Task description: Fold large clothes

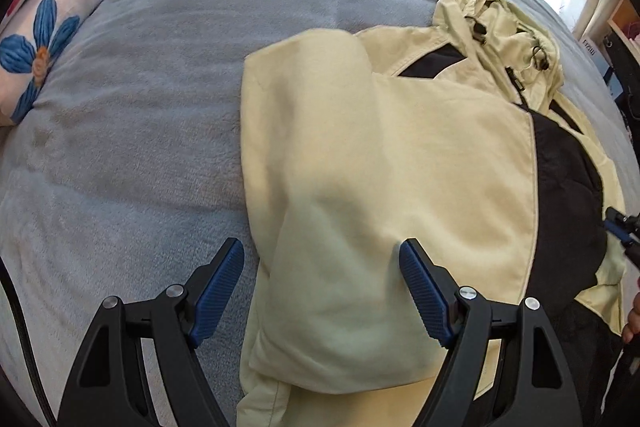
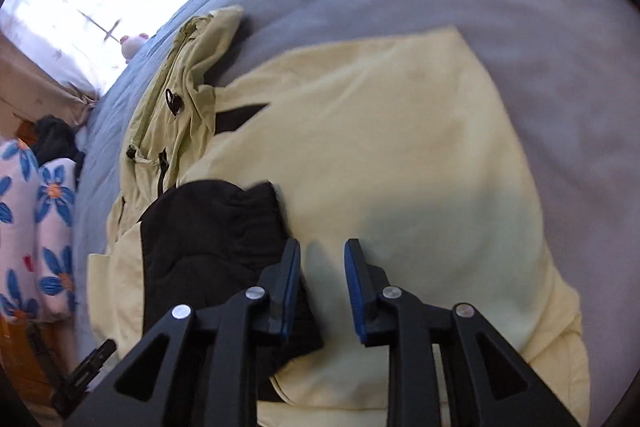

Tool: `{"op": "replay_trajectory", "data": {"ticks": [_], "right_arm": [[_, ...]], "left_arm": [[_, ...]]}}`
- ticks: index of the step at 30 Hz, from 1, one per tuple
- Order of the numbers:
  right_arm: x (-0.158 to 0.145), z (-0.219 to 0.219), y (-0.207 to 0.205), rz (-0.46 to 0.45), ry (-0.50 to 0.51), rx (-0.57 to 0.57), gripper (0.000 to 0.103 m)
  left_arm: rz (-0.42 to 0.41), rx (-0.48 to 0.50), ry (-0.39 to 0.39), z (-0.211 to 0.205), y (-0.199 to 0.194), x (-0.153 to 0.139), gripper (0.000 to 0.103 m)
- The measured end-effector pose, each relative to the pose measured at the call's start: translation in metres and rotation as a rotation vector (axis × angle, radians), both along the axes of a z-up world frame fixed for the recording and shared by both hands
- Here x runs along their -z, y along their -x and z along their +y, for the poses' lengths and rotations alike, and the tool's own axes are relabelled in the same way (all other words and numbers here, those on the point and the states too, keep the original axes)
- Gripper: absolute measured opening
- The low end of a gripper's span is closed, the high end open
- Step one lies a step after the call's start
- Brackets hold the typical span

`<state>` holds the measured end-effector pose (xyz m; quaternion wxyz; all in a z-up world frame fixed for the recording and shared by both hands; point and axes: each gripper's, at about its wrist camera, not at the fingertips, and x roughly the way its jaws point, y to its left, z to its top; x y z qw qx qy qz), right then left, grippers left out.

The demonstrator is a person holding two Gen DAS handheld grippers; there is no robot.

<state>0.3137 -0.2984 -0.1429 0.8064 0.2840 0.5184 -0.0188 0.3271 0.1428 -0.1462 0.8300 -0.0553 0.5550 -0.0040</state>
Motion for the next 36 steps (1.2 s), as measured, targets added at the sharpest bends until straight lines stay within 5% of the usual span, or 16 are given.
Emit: {"op": "replay_trajectory", "data": {"ticks": [3, 9, 12, 17, 22, 24, 29, 33, 36], "right_arm": [[-0.006, 0.015, 0.005, -0.039, 0.021, -0.076, 0.055], [0.002, 0.04, -0.017, -0.031, 0.074, -0.162, 0.057], [-0.007, 0.064, -0.023, -0.07, 0.221, -0.268, 0.023], [-0.032, 0.052, -0.016, -0.163, 0.308, -0.168, 0.021], [-0.012, 0.037, -0.024, -0.075, 0.357, -0.129, 0.023], [-0.005, 0.043, -0.027, -0.044, 0.381, -0.16, 0.028], [-0.014, 0.041, -0.02, -0.025, 0.391, -0.127, 0.034], [-0.04, 0.054, 0.002, -0.112, 0.457, -0.103, 0.036], [-0.051, 0.078, 0.018, -0.155, 0.452, -0.155, 0.046]], "left_arm": [[-0.018, -0.006, 0.016, 0.009, -0.004, -0.005, 0.079], [0.01, -0.077, 0.035, 0.038, -0.024, 0.002, 0.079], [0.033, -0.107, 0.057, 0.052, -0.03, 0.007, 0.079], [0.016, -0.087, 0.018, 0.052, -0.035, 0.01, 0.079], [0.033, -0.052, -0.032, 0.034, -0.045, 0.022, 0.079], [0.023, -0.039, -0.109, 0.022, -0.048, 0.028, 0.078], [-0.015, -0.016, -0.2, 0.005, -0.054, 0.023, 0.04], [-0.122, -0.042, -0.261, -0.007, -0.039, -0.012, 0.04], [-0.234, 0.0, -0.212, -0.024, -0.009, -0.044, 0.041]]}}
